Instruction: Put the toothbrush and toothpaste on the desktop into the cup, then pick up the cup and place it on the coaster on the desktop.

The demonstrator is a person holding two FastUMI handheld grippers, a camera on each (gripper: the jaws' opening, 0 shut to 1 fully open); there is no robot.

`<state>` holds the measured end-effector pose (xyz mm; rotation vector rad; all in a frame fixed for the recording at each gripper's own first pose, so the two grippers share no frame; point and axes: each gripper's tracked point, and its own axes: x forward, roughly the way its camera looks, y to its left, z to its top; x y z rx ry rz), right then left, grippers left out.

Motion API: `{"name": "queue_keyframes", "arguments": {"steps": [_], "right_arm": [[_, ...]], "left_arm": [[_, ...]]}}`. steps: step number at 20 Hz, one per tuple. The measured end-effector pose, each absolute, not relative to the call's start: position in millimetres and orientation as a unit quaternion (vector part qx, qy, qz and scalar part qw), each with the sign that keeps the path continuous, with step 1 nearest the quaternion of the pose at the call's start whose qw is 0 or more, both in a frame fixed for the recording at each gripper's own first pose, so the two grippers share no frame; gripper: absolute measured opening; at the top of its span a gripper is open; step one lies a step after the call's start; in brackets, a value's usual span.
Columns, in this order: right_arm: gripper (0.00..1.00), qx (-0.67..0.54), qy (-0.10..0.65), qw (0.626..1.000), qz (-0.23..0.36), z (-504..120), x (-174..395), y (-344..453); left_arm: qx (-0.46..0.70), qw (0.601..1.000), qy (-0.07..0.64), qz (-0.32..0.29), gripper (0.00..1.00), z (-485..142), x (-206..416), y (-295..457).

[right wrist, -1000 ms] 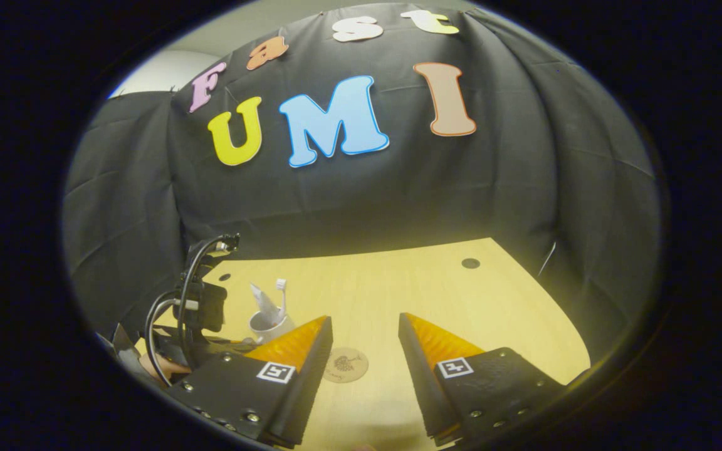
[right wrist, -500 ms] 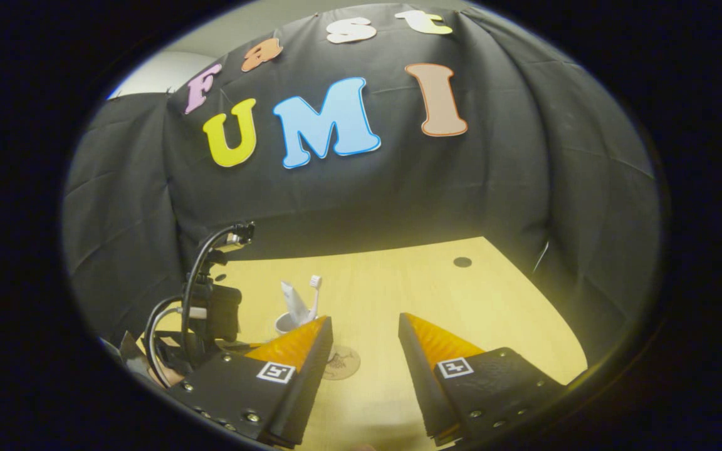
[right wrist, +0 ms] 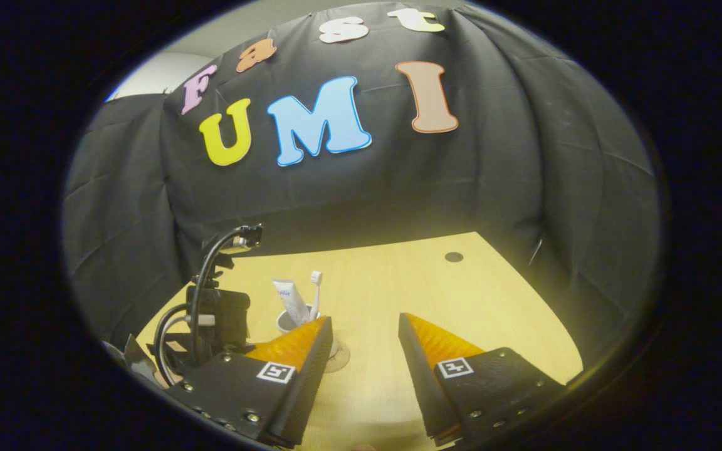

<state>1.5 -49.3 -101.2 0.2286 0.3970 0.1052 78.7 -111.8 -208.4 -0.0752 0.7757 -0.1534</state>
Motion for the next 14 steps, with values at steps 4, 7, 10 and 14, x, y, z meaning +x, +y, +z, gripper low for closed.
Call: {"name": "queue_keyframes", "arguments": {"steps": [4, 7, 10, 14], "right_arm": [[0.68, 0.113, 0.196, 0.972, 0.060, -100.1, 0.3, -52.1], [0.68, 0.113, 0.196, 0.972, 0.066, -100.6, -2.2, -55.9], [0.68, 0.112, 0.195, 0.972, 0.070, -100.6, -3.9, -61.7], [0.68, 0.112, 0.192, 0.972, 0.080, -98.9, -6.0, -70.2]], "left_arm": [[-0.019, 0.921, 0.382, -0.077, 0.29, -212.8, 77.4, -117.1], [-0.009, 0.920, 0.383, -0.080, 0.32, -216.4, 73.8, -124.8], [-0.010, 0.921, 0.382, -0.079, 0.29, -217.7, 69.2, -131.6], [-0.025, 0.921, 0.380, -0.081, 0.33, -216.5, 65.0, -142.8]]}}
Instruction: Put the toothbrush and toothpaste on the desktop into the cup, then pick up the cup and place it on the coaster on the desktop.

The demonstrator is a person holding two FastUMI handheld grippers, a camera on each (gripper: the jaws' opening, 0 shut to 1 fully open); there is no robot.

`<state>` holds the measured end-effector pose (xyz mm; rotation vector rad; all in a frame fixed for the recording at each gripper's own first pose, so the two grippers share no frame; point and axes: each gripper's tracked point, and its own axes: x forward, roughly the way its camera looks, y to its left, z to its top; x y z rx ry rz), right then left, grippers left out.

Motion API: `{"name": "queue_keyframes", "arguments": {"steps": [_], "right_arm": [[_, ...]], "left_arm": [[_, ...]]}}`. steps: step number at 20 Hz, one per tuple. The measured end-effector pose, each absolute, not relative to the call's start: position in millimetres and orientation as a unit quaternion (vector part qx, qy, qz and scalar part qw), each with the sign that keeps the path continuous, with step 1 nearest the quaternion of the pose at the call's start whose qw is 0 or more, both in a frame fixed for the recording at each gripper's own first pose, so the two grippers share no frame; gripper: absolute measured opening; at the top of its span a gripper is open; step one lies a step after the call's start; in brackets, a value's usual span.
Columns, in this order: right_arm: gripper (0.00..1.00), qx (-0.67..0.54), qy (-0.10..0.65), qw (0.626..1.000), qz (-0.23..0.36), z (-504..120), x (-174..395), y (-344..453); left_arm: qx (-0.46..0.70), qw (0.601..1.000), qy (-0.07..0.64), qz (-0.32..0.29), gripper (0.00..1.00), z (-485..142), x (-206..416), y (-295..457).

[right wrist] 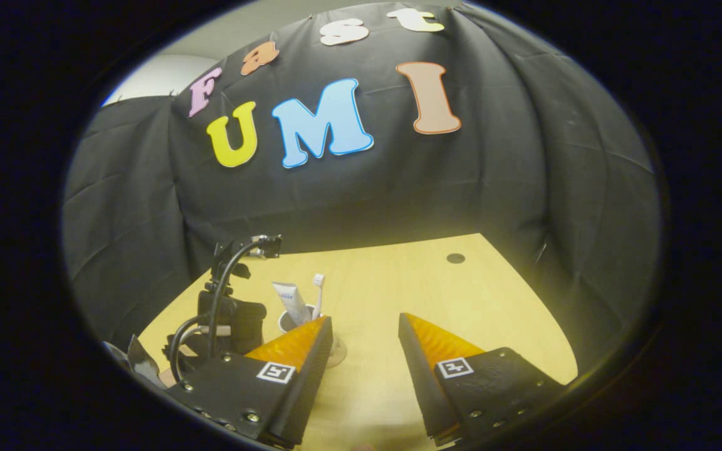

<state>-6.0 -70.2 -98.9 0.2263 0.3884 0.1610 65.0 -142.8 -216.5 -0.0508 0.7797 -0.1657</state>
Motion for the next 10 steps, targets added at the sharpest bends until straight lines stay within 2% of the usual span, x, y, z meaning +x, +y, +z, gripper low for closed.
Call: {"name": "queue_keyframes", "arguments": {"steps": [5, 6, 10], "right_arm": [[0.68, 0.106, 0.185, 0.972, 0.097, -95.8, -6.9, -81.9], [0.63, 0.104, 0.182, 0.973, 0.101, -93.7, -6.9, -84.5], [0.63, 0.098, 0.168, 0.975, 0.112, -86.4, -6.7, -91.7]], "left_arm": [[-0.041, 0.933, 0.352, -0.057, 0.77, -202.5, 65.7, -149.3], [-0.045, 0.936, 0.345, -0.053, 0.80, -198.1, 65.7, -149.2], [-0.059, 0.949, 0.307, -0.039, 0.80, -170.9, 57.6, -146.4]]}}
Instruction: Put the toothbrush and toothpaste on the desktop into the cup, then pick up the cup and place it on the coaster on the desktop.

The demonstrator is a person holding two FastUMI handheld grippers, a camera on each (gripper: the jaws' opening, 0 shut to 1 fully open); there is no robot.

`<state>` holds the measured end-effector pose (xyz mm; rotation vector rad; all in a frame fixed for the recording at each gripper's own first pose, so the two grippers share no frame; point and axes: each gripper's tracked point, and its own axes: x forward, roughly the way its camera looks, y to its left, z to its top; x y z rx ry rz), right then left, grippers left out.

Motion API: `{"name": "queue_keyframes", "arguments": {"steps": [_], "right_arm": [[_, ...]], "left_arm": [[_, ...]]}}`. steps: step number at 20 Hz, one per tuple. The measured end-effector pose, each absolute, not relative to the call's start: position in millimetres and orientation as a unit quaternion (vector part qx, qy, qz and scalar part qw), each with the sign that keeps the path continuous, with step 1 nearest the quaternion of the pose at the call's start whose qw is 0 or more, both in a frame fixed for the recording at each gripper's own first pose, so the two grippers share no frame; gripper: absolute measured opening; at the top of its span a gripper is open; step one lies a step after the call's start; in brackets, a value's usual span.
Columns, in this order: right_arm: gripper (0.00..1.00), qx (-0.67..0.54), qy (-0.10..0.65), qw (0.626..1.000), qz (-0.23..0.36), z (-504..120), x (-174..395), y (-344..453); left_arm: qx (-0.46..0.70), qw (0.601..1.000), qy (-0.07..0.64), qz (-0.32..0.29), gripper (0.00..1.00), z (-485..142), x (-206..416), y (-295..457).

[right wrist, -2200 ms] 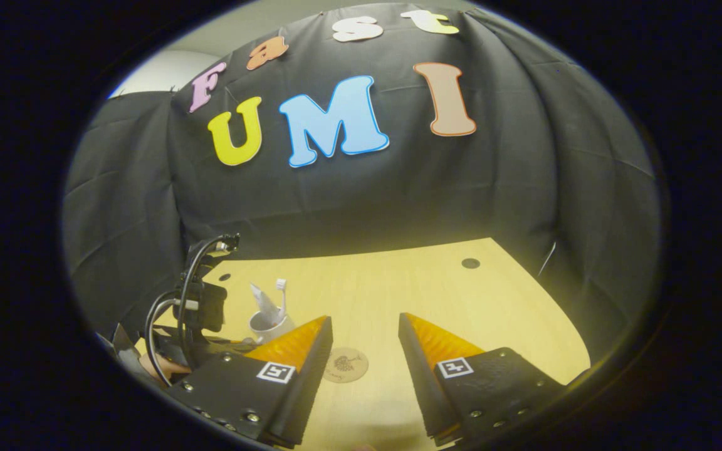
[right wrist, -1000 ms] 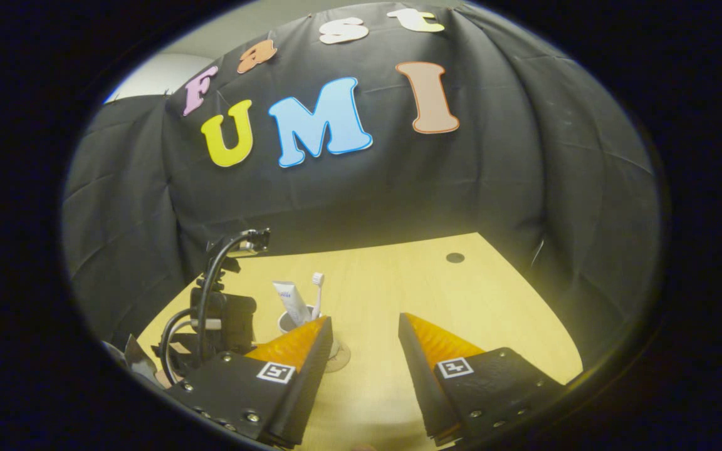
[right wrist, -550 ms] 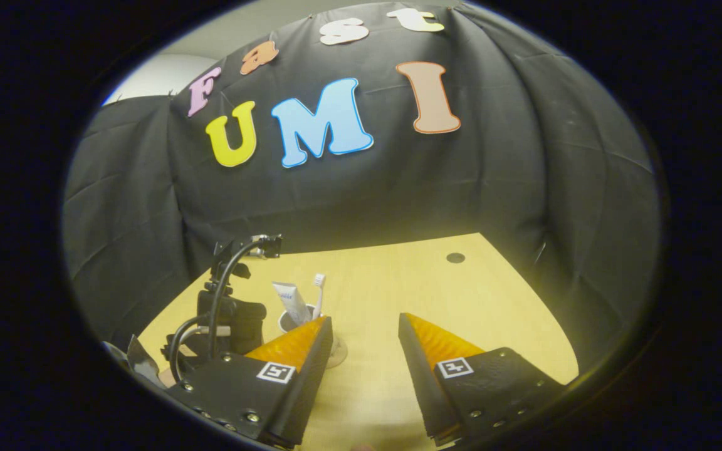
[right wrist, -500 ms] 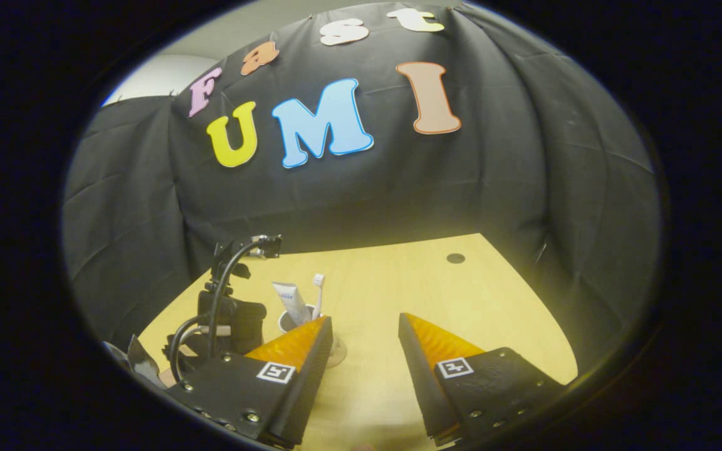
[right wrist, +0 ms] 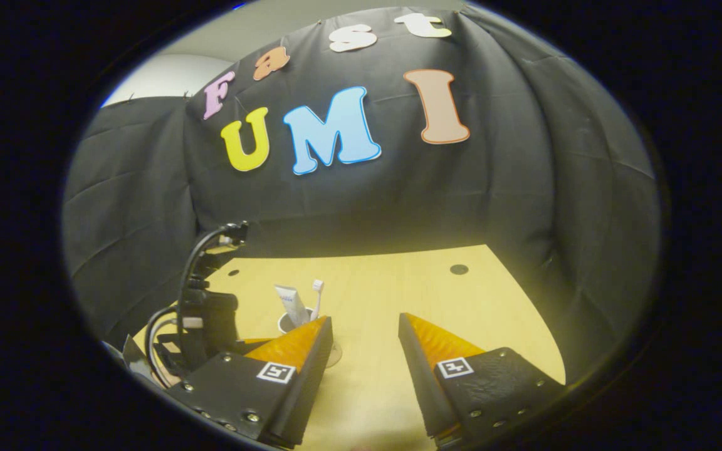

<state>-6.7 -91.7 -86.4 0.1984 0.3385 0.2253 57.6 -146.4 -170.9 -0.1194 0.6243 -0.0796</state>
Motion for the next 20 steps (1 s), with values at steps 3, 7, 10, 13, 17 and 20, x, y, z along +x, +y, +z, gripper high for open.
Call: {"name": "queue_keyframes", "arguments": {"steps": [3, 7, 10, 13, 17, 20], "right_arm": [[0.63, 0.095, 0.161, 0.976, 0.109, -82.4, -6.1, -93.6], [0.68, 0.093, 0.136, 0.981, 0.097, -68.4, -6.0, -93.0], [0.87, 0.092, 0.126, 0.983, 0.093, -59.9, -4.6, -86.1], [0.87, 0.080, 0.115, 0.986, 0.090, -49.9, -6.3, -79.6], [0.87, 0.069, 0.099, 0.990, 0.076, -36.2, -9.2, -71.0], [0.87, 0.058, 0.088, 0.992, 0.063, -28.4, -13.5, -67.2]], "left_arm": [[-0.053, 0.963, 0.263, -0.031, 0.78, -139.8, 51.8, -142.4], [-0.041, 0.977, 0.208, -0.021, 0.79, -95.2, 43.2, -129.8], [-0.039, 0.984, 0.170, -0.017, 0.78, -63.8, 32.3, -118.5], [-0.039, 0.991, 0.130, -0.013, 0.78, -28.2, 26.7, -111.5], [-0.027, 0.995, 0.094, -0.011, 0.80, -0.7, 13.7, -96.9], [-0.024, 0.996, 0.084, -0.014, 0.87, 7.0, 12.3, -88.3]]}}
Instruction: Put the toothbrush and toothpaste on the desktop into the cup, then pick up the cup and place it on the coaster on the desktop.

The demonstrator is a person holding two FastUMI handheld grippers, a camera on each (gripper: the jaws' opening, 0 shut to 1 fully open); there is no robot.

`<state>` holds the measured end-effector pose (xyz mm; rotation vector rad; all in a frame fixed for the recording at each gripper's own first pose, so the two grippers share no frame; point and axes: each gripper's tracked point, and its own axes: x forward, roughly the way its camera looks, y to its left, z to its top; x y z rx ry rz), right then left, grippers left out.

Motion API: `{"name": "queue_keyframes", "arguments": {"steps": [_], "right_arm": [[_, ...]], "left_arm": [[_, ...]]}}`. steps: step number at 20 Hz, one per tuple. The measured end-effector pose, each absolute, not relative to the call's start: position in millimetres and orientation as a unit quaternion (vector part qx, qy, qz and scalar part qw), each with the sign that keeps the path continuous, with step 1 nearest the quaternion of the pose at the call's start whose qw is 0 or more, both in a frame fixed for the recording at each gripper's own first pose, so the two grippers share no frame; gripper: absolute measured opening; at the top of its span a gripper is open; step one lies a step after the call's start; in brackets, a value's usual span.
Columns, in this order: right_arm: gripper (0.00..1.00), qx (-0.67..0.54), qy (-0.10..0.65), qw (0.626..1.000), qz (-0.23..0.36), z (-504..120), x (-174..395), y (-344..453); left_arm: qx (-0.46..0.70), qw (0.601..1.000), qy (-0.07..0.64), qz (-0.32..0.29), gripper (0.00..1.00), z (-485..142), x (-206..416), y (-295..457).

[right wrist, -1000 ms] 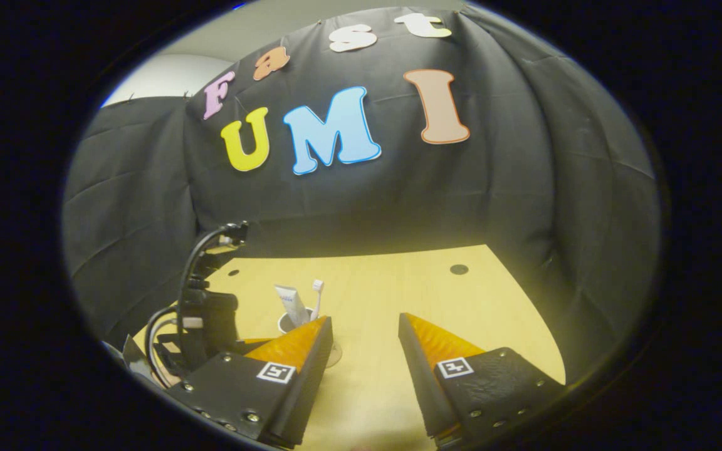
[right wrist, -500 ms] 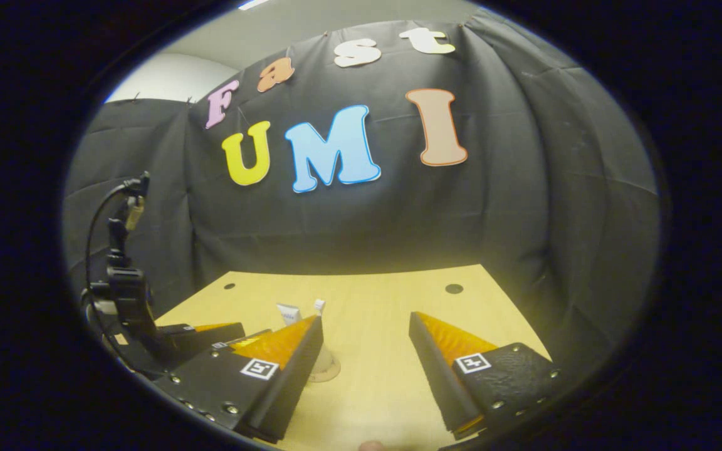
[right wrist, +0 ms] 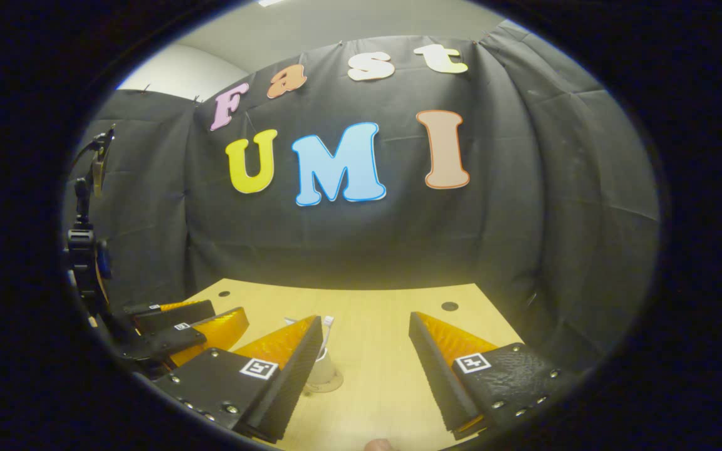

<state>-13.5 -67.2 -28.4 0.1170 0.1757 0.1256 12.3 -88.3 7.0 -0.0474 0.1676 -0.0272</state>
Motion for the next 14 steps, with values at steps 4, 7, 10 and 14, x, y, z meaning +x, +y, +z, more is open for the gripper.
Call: {"name": "queue_keyframes", "arguments": {"steps": [4, 7, 10, 14], "right_arm": [[0.87, 0.036, 0.068, 0.997, 0.032, -7.9, -17.4, -71.5], [0.87, 0.030, 0.051, 0.998, 0.013, 9.8, -19.7, -80.6], [0.88, 0.032, 0.043, 0.999, -0.002, 20.9, -20.8, -87.8], [0.87, 0.036, 0.041, 0.998, -0.009, 19.8, -24.3, -96.7]], "left_arm": [[-0.029, 0.997, 0.075, -0.023, 0.91, 14.7, 14.1, -75.6], [-0.031, 0.997, 0.062, -0.027, 0.91, 26.2, 15.8, -65.3], [-0.022, 0.998, 0.050, -0.027, 0.90, 37.2, 17.8, -58.3], [-0.017, 0.998, 0.041, -0.037, 0.90, 44.1, 18.2, -65.9]]}}
